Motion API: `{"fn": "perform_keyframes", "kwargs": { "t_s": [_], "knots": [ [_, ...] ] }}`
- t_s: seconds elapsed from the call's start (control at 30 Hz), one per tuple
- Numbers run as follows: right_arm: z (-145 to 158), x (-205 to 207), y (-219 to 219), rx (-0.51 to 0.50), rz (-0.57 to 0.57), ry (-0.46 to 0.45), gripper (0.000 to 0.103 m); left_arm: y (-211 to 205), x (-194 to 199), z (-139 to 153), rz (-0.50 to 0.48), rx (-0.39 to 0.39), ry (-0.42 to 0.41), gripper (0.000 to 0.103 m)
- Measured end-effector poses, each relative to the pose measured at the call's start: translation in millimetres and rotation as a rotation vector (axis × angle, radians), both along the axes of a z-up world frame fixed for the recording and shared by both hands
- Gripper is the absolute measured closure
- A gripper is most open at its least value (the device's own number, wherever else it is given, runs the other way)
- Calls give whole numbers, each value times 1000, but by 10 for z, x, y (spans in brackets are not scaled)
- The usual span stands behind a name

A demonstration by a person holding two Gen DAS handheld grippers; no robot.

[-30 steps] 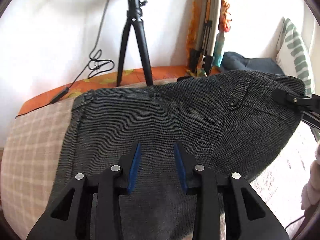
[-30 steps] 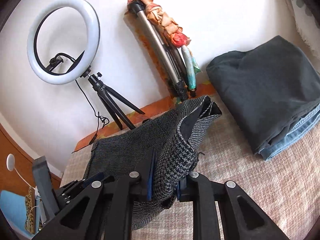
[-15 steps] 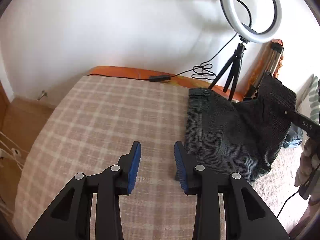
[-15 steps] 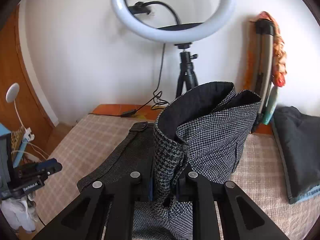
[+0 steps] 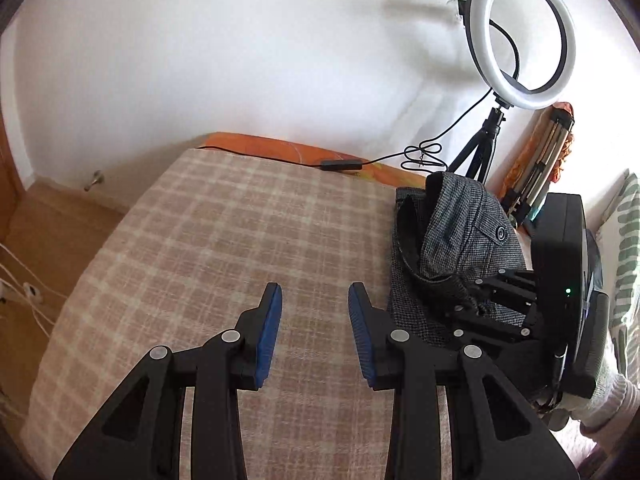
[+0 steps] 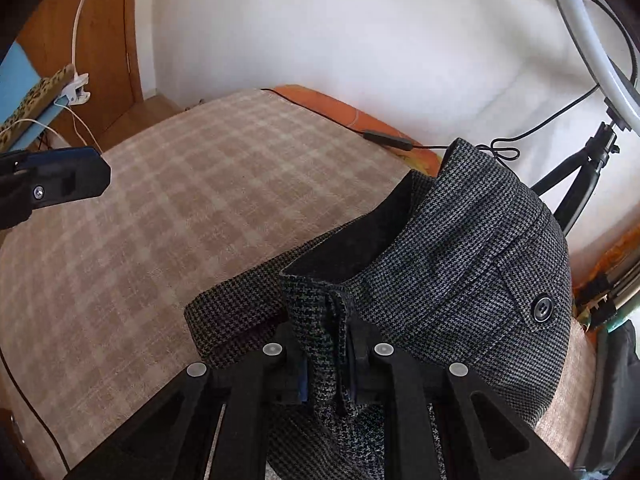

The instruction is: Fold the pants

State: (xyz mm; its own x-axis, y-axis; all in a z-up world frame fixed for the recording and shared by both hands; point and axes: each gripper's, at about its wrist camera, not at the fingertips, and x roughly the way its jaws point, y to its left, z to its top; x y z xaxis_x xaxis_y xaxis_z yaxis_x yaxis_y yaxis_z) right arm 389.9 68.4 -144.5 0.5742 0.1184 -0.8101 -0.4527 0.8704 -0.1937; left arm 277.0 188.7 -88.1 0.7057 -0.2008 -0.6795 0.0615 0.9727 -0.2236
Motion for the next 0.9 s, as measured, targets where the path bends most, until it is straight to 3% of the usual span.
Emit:
{"fn": "perform_keyframes", "kwargs": {
  "t_s": [0.13,0.3,0.4,0.57,0.7,0.83,0.9],
  "knots": [
    [54,9,2,53,83,28,71,-42,-29,65,-4,-21,-16,70],
    [560,-161,-516,398,145,70,48,-295,-46,193,-62,-14,-53,70],
    [820,-163,-970,532,129,42,47,-611,-38,256,-144,17,-79,70],
    [901,194,-1479,470,22,-6,59,-1198,75,202,-302,65,-83,70],
    [750,586,-1648,442,-29,4,59,-1519,220,42,-403,108,-52,70],
    [555,931,-1623,449,-33,47,59,-1578,370,-202,-441,160,19,70],
    [424,1083,-1591,423,-47,60,63,-1490,408,-324,-425,179,45,70]
  ]
}}
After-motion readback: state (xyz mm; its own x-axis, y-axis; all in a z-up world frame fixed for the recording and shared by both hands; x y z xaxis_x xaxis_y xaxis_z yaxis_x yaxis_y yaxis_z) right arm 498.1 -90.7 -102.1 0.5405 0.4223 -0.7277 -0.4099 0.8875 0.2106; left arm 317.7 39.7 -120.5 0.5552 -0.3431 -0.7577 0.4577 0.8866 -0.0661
